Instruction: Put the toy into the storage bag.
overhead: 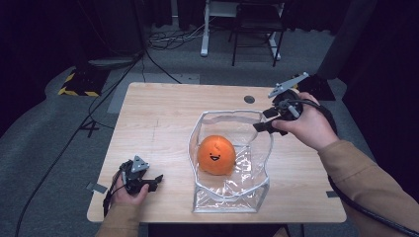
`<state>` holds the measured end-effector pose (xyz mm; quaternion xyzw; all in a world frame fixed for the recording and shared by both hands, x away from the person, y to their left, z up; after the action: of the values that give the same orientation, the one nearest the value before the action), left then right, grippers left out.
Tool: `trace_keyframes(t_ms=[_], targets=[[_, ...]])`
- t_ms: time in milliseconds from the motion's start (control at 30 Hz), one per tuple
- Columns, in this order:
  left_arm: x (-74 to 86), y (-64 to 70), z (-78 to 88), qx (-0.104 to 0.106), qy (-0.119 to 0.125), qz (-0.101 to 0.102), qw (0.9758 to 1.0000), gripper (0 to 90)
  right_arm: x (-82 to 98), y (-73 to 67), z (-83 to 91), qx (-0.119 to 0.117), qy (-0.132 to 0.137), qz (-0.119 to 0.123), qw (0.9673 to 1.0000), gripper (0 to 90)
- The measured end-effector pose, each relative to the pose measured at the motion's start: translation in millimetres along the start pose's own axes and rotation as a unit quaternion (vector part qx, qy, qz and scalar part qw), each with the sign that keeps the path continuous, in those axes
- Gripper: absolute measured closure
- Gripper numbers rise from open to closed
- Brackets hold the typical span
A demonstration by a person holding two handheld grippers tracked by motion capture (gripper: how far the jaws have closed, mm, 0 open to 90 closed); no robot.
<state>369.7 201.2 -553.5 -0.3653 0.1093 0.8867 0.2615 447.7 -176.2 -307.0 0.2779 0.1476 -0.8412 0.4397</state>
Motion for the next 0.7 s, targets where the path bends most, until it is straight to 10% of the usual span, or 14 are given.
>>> trace_keyframes(t_ms=[700], targets=[[-1.0,-0.8,-0.9,0.004,0.000,0.000,1.0000,24.2,63.9,42.8,40.2,0.050,0.018,-0.062,0.9967,29.5]])
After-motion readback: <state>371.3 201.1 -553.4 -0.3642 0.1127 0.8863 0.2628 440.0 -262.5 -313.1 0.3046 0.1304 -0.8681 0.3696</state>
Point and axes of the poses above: each handheld gripper's, and its own axes: z roughly backward along the jaws, x roughly out of its underside, y roughly to its right, the point moved 6 cm from there along -z, roughly forward along the jaws, and after that the axes turned 2 degrees about -x, right-handed, at the moved point
